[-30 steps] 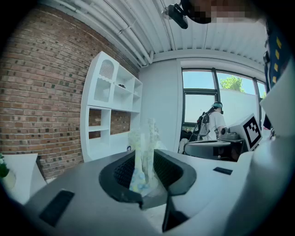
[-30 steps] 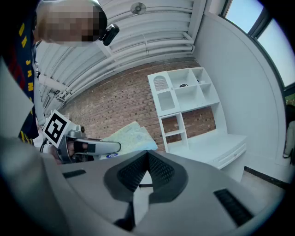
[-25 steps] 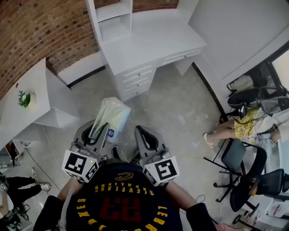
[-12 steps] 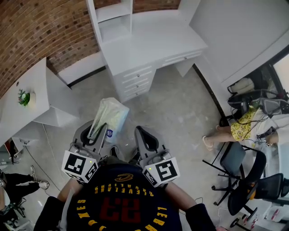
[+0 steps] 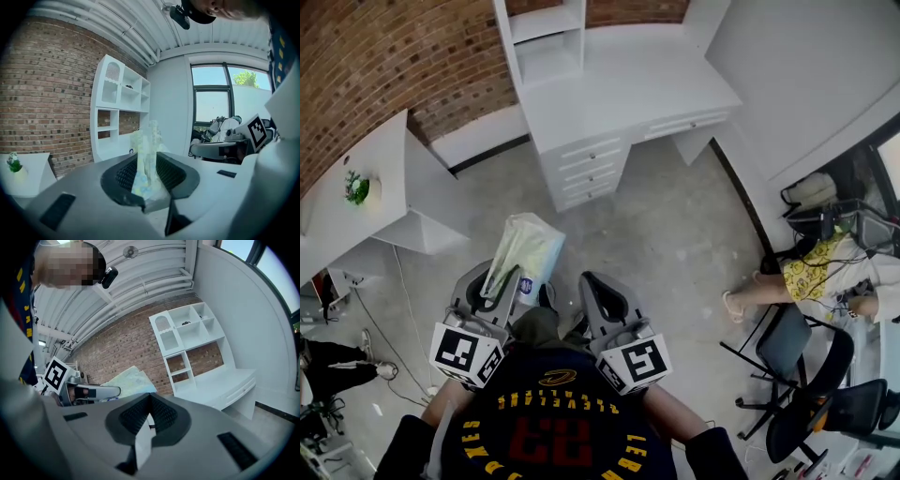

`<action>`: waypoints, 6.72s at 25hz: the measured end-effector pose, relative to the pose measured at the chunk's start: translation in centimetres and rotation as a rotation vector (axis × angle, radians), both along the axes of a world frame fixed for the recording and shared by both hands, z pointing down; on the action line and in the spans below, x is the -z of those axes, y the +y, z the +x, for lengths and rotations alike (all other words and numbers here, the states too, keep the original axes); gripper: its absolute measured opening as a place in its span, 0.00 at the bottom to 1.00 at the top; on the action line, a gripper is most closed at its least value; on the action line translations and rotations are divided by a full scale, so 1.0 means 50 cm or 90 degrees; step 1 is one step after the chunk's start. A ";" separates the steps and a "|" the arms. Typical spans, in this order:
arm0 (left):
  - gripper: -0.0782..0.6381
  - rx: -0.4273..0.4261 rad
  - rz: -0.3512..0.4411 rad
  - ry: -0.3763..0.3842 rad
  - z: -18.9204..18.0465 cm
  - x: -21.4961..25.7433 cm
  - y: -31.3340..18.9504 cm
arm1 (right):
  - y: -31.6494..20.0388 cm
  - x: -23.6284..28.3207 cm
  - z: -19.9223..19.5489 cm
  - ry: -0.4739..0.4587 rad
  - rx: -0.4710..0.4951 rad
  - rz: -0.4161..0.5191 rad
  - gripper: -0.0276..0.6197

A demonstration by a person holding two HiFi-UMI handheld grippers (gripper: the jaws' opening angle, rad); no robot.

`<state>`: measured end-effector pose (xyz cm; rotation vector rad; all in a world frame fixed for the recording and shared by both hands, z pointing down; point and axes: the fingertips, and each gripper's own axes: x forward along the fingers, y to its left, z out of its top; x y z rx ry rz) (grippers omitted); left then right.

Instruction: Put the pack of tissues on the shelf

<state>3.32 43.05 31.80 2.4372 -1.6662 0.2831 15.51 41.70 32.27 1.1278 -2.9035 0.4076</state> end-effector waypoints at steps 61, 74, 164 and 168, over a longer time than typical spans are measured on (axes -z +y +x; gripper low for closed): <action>0.24 -0.081 -0.024 0.055 -0.174 -0.046 -0.616 | -0.590 -0.032 -0.192 0.047 -0.061 -0.025 0.04; 0.24 0.002 -0.033 0.035 -0.158 -0.040 -0.869 | -0.870 -0.029 -0.175 0.029 0.020 -0.035 0.04; 0.24 0.182 -0.214 -0.119 -0.497 -0.617 -1.764 | -1.400 -0.342 -0.311 0.045 -0.116 -0.209 0.04; 0.25 0.168 -0.239 -0.125 -0.486 -0.637 -1.757 | -1.396 -0.343 -0.304 0.046 -0.117 -0.214 0.04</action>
